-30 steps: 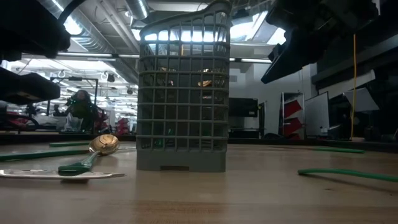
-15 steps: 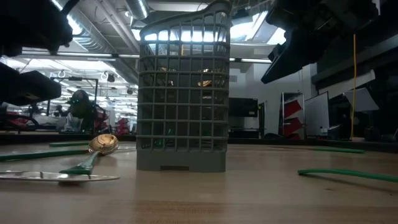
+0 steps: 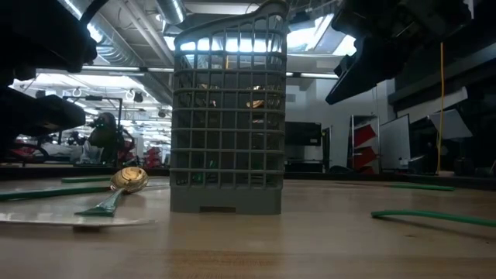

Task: Sort silverware
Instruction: Put the green knife into the utensil rack

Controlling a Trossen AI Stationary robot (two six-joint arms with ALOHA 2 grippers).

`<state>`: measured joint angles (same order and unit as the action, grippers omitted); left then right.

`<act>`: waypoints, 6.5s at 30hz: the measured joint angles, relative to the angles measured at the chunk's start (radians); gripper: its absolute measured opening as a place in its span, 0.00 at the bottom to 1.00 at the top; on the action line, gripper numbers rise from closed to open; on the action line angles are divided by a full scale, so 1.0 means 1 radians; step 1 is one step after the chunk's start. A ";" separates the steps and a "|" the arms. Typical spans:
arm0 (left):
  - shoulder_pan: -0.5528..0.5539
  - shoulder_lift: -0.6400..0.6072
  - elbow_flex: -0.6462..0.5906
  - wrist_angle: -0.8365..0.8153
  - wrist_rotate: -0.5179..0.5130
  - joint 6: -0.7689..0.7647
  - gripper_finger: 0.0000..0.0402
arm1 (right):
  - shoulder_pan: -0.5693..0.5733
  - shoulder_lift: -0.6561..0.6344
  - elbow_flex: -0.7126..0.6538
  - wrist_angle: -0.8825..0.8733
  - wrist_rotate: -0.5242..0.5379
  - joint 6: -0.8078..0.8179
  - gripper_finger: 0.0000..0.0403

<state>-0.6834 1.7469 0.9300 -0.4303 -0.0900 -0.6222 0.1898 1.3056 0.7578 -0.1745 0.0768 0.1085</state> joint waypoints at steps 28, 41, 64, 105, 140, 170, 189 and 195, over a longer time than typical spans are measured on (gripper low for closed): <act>0.003 0.021 -0.002 0.065 0.042 0.003 0.00 | 0.138 0.000 0.001 0.298 -0.147 0.063 0.23; 0.003 0.023 -0.004 0.133 0.019 -0.027 0.00 | 0.371 0.102 0.001 0.427 0.062 0.067 0.23; 0.070 0.104 -0.002 0.389 -0.054 -0.033 0.01 | 0.406 0.554 0.126 0.618 0.065 0.040 0.23; 0.134 0.127 -0.006 0.521 -0.109 -0.033 0.01 | 0.401 0.665 0.228 0.373 0.142 -0.027 0.23; 0.041 0.031 0.000 0.222 -0.006 -0.140 0.05 | 0.372 0.685 0.229 0.361 0.097 0.124 0.23; 0.040 -0.043 -0.002 0.106 0.109 -0.219 0.41 | 0.372 0.687 0.228 0.363 0.087 0.123 0.23; -0.034 0.013 0.003 0.140 -0.037 -0.208 0.41 | 0.372 0.687 0.227 0.374 0.088 0.122 0.23; -0.045 0.040 0.005 0.139 -0.094 -0.195 0.41 | 0.372 0.687 0.226 0.391 0.087 0.121 0.23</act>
<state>-0.7286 1.7869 0.9348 -0.2915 -0.1842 -0.8172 0.5621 1.9923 0.9840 0.2165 0.1642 0.2298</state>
